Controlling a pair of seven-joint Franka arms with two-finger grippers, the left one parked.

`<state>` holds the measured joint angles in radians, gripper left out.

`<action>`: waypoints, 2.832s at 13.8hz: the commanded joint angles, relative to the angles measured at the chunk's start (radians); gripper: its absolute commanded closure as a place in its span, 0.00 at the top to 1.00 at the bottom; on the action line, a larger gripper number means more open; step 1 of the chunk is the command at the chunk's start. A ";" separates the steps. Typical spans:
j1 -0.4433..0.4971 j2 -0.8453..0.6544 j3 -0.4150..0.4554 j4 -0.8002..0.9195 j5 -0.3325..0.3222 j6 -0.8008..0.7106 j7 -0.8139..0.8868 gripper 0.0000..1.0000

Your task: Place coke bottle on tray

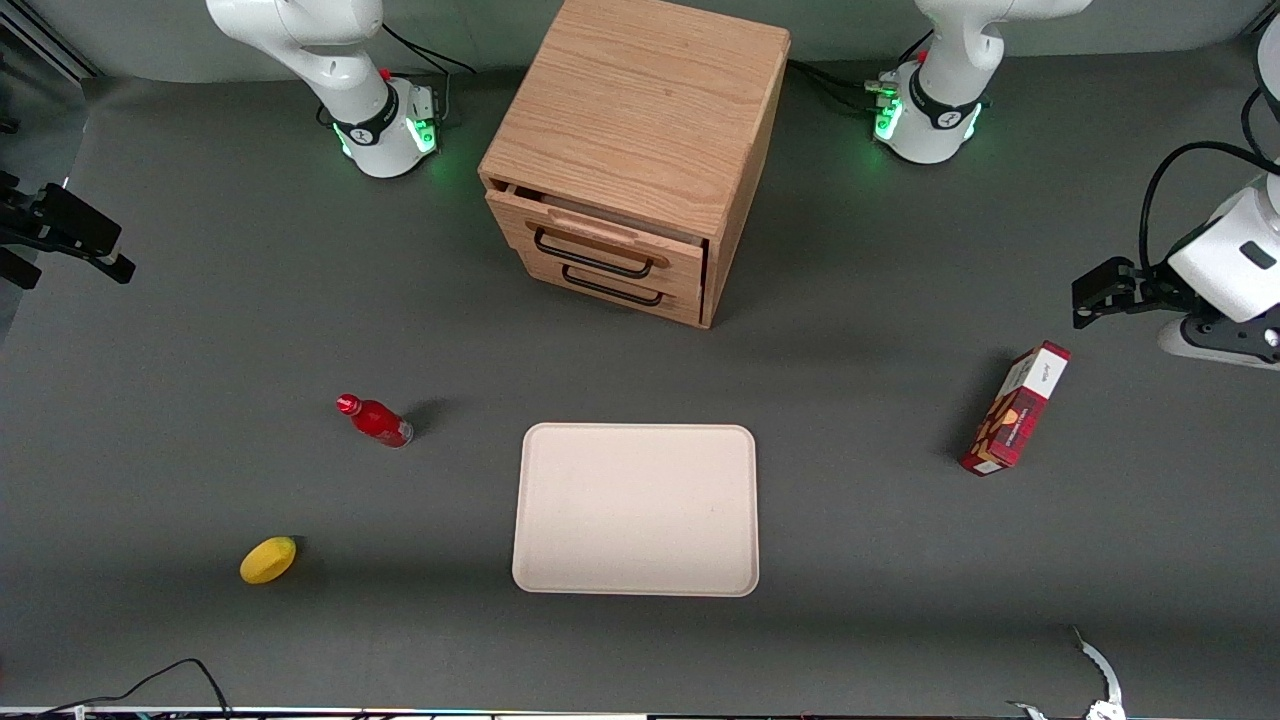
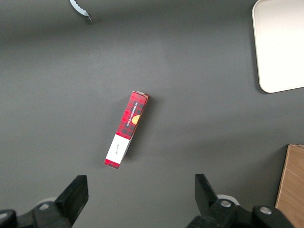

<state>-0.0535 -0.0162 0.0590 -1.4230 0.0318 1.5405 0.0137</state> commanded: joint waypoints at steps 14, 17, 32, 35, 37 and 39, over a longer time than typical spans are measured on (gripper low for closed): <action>0.035 0.099 0.001 0.021 0.010 -0.008 0.054 1.00; 0.049 0.142 0.001 0.016 0.011 0.041 0.055 1.00; 0.047 0.151 0.064 -0.485 0.000 0.650 0.117 0.98; 0.047 0.156 0.068 -0.572 -0.001 0.769 0.118 0.97; 0.047 0.160 0.082 -0.619 -0.006 0.831 0.123 0.97; 0.049 0.159 0.084 -0.669 -0.007 0.886 0.124 0.97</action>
<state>-0.0069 0.1813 0.1365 -2.0162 0.0344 2.3685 0.1121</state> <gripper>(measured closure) 0.026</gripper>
